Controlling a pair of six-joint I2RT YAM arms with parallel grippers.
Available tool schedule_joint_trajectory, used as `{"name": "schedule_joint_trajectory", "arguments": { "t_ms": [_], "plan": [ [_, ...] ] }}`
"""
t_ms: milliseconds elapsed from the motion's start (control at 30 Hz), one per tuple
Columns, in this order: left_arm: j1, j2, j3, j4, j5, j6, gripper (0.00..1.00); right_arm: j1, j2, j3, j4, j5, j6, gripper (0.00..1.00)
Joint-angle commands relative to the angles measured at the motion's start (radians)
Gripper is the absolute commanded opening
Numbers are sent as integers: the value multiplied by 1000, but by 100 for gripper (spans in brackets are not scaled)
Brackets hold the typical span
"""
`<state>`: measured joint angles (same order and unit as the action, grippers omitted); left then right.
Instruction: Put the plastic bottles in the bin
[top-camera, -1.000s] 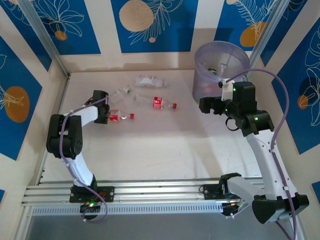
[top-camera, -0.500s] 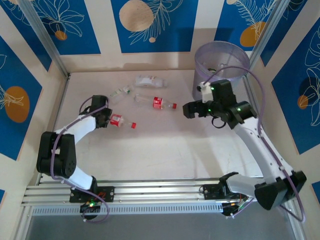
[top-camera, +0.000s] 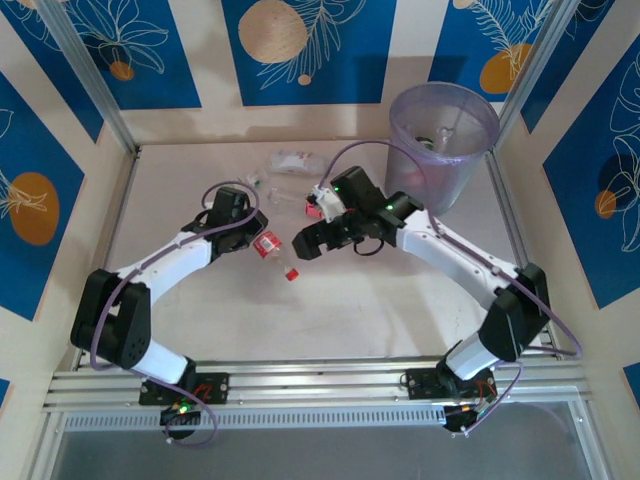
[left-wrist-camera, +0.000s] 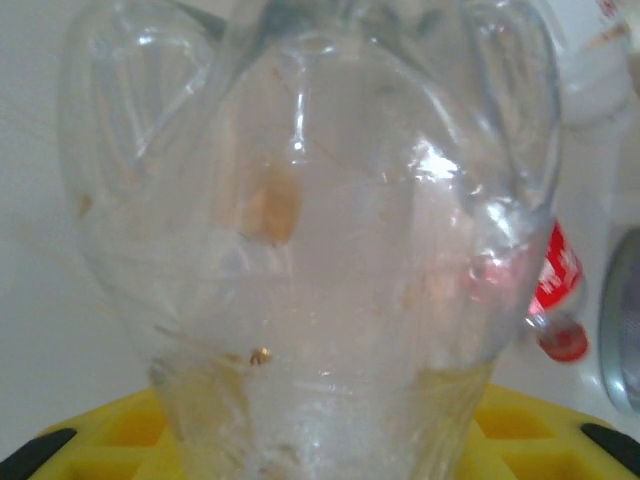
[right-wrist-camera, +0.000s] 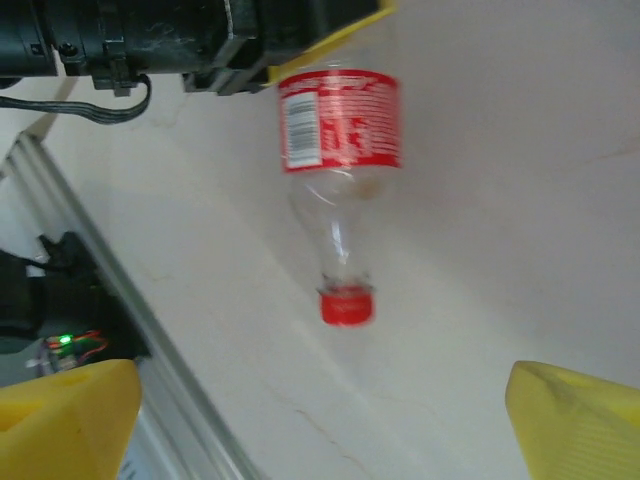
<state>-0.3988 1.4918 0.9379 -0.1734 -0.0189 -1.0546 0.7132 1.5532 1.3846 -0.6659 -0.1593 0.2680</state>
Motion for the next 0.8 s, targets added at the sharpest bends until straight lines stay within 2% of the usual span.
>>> {"name": "schedule_joint_trajectory", "arguments": {
  "t_ms": [0,133,367,500,667,767],
  "plan": [
    [-19,-43,-6,78,104,39,31,12,56,24,57,-164,49,93],
    [-36,-60,-10,115,180,27,31,16,115,6,103,-183,65,92],
    [-77,-87,-19,140,207,24,32,-17,168,-29,153,-124,90,92],
    [-93,-75,-36,203,229,-11,33,-16,201,-31,179,-131,104,91],
    [-102,-71,-33,214,215,-9,35,-13,218,-33,194,-141,120,84],
    [-102,-70,-28,214,193,-7,38,-14,207,-42,197,-142,126,77]
  ]
}}
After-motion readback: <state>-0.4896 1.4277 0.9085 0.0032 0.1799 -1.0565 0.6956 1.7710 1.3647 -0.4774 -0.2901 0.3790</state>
